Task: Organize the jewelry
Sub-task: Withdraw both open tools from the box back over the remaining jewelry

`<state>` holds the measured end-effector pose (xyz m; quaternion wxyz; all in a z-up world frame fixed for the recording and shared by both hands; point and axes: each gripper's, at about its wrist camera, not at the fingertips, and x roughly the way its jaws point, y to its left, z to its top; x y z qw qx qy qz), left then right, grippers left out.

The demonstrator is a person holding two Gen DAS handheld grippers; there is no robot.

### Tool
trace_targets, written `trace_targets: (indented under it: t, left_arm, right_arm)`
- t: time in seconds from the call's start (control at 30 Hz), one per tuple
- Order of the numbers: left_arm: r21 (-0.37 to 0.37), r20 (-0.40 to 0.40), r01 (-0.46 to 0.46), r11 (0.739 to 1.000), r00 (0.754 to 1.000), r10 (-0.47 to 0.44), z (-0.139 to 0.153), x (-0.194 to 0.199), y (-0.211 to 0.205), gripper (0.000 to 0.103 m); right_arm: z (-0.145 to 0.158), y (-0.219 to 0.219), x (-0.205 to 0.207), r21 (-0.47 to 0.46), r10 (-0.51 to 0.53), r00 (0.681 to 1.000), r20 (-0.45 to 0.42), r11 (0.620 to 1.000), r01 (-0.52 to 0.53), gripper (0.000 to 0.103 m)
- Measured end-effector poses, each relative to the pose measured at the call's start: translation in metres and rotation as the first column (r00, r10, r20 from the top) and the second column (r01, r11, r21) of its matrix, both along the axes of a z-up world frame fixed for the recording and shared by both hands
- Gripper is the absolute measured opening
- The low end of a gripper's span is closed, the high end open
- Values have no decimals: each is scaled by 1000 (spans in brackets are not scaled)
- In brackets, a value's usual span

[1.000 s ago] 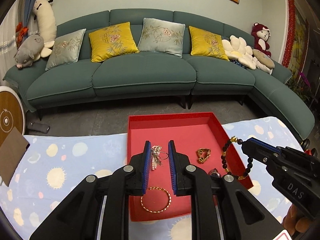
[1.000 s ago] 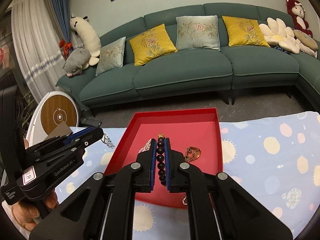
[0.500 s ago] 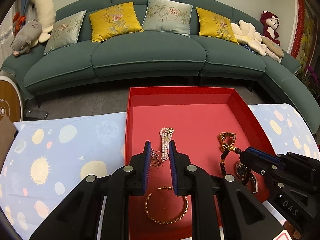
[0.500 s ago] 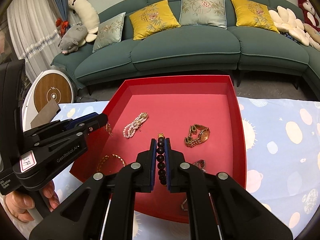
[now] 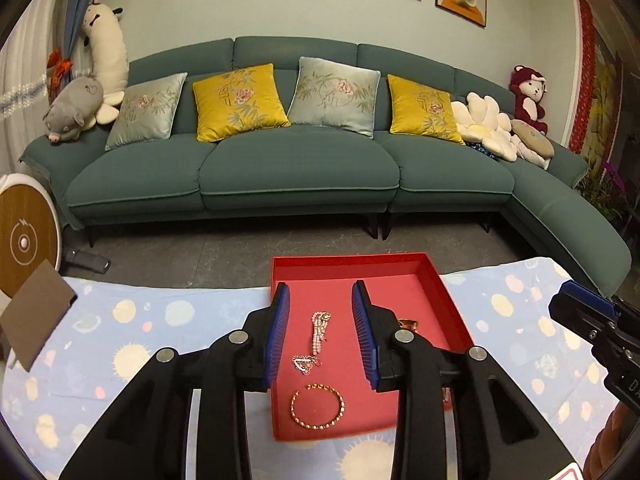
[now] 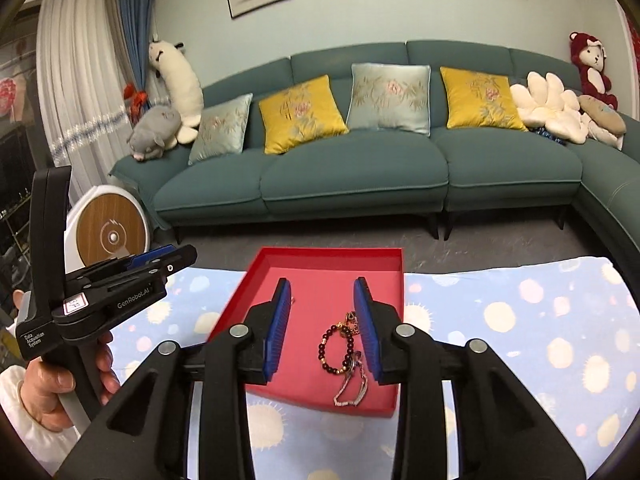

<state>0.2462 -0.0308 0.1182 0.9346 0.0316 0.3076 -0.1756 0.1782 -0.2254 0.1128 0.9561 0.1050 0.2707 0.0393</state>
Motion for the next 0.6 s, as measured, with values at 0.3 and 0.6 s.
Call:
trace_targets:
  t: [0.3, 0.6]
  left_arm:
    - [10, 10, 41, 999, 999, -42, 9, -107, 14, 48]
    - [28, -179, -23, 999, 983, 28, -64, -153, 38, 48]
  right_arm:
    - [-11, -6, -111, -40, -19, 1000, -8, 999, 18, 32]
    - [-76, 10, -163, -65, -6, 987, -159, 998, -5, 32]
